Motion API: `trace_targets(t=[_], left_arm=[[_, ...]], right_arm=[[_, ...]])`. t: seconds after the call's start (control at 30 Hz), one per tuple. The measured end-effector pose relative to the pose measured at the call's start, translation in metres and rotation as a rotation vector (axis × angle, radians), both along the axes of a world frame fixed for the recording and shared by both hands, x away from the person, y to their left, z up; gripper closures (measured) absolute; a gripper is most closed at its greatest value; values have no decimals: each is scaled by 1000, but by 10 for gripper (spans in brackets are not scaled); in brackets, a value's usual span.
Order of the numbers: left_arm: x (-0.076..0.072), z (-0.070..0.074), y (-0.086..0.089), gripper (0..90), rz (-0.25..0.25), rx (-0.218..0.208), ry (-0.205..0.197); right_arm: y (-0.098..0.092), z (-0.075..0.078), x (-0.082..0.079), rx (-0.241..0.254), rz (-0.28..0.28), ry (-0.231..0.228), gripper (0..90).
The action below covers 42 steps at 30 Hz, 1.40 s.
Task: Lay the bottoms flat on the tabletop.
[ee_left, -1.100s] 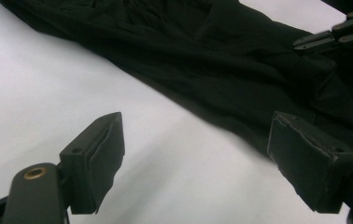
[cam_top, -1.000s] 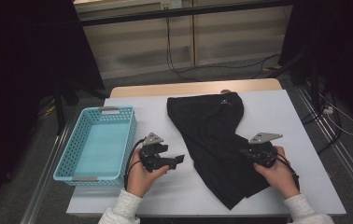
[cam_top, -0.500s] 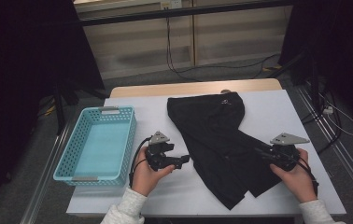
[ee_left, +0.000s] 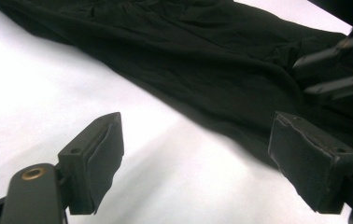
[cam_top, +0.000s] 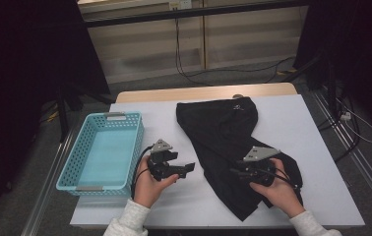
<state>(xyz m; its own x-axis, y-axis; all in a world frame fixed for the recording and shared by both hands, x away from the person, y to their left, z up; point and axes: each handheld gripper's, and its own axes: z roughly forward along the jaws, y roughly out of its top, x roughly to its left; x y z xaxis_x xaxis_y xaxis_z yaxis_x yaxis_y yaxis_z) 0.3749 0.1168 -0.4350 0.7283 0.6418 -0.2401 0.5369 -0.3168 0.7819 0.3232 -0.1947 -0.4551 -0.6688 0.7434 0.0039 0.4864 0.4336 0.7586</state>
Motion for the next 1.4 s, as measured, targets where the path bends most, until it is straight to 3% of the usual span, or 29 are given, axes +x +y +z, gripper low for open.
trace_targets(t=[0.07,0.17,0.2,0.23,0.47,0.5,0.67,0.73,0.77,0.8,0.83,0.87,0.9,1.13,1.17,1.4], left_arm=[[0,1,1,182,3,1,-1],[0,1,1,182,5,-6,-2],[0,1,1,181,5,-4,-3],[0,0,1,182,5,-3,-1],[1,1,1,182,8,-7,0],[1,0,2,182,6,-5,-2],[1,0,1,182,7,-5,4],[1,-1,1,182,5,-5,3],[1,-1,1,182,6,-4,3],[1,-1,1,182,4,1,4],[1,-1,1,182,3,1,7],[1,-2,1,182,2,-1,10],[0,-2,1,182,2,-4,10],[1,-3,-3,182,-8,-2,15],[1,-3,-4,184,-9,-3,15],[1,-2,-15,213,-55,-21,7]], right_arm=[[1,-7,4,-43,-37,20,603],[-1,-11,7,-21,-67,18,643],[-1,-11,6,-11,-54,28,729],[0,-11,5,11,-21,46,876],[14,-4,-2,49,53,53,893],[20,-2,-4,82,73,56,892],[28,-1,-5,104,95,56,891],[31,-1,-5,158,104,73,840],[31,-2,-5,169,111,88,784],[31,-2,-5,169,111,88,784],[31,-2,-5,161,110,89,749],[30,-1,-5,133,89,60,703],[25,2,-4,113,54,28,595],[-5,10,-2,130,-52,0,511],[-13,9,-3,121,-89,-10,481],[-23,3,-4,80,-159,-14,343]])
